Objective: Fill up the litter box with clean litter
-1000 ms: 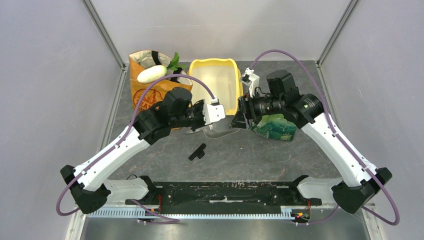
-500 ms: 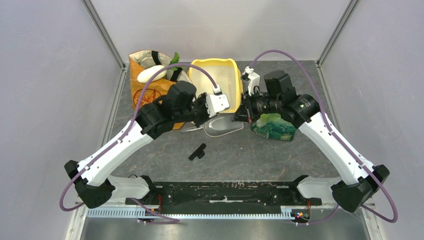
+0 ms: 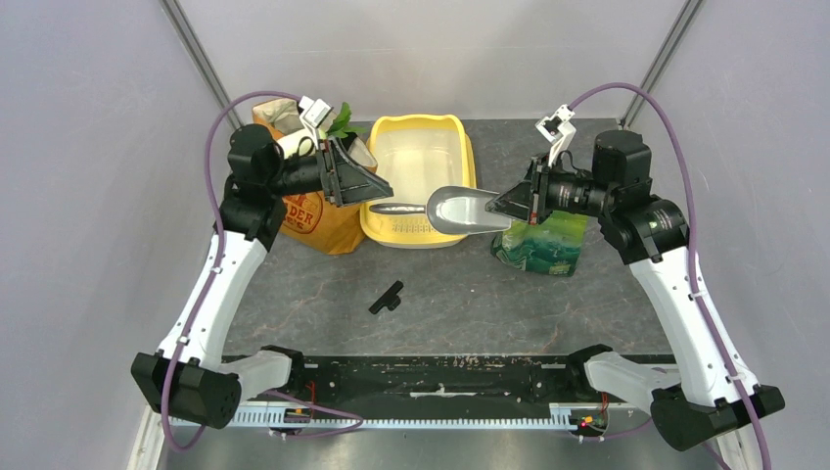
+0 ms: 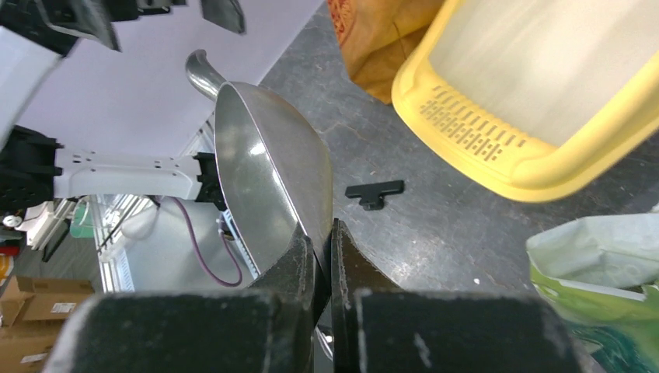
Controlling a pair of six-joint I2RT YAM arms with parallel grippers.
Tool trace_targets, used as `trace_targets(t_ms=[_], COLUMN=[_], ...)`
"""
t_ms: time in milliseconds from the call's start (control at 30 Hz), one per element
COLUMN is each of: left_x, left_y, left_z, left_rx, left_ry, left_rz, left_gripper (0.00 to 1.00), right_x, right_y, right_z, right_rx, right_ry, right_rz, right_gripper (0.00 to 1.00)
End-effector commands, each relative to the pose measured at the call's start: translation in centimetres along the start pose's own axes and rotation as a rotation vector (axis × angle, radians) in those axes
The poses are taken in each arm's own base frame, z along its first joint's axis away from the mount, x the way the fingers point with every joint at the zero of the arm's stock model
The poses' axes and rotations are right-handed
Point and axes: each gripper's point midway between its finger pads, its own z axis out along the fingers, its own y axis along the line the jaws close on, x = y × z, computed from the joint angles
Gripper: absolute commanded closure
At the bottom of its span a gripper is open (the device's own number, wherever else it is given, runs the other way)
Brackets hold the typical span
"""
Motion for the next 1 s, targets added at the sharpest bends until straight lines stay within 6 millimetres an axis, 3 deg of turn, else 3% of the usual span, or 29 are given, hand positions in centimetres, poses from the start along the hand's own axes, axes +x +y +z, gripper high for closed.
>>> trace_targets(t_ms=[0, 133, 233, 533, 967], left_x=[0.5, 1.2, 1.6, 2.0, 3.0], left_y=[-3.6, -2.4, -2.2, -2.3, -2.5], left_z=[-0.8, -0.6, -0.5, -0.1, 0.8], left_rx=[0.117, 0.091, 0.1, 0.125, 0.155], left_ry=[0.021, 0.013, 0.024, 0.027, 0.04], left_rz=[-0.118, -0.194, -0.225, -0.283, -0.342], left_gripper=[0.12, 0.14, 0.25, 0.41, 0.4], right_x=[-2.4, -2.6, -2.6, -2.5, -2.0], right_y=[3.4, 3.6, 3.4, 2.2, 1.3], right_z=[-1.3, -1.2, -1.0, -0.2, 0.0], right_rx=[-0.108, -0.126, -0.126, -0.104, -0.07], right_ry=[-0.087, -0.103, -0.103, -0.094, -0.089], right_rz=[-0.055, -0.049, -0.05, -0.039, -0.046], right_gripper=[1.0, 1.0, 1.0, 1.0, 1.0])
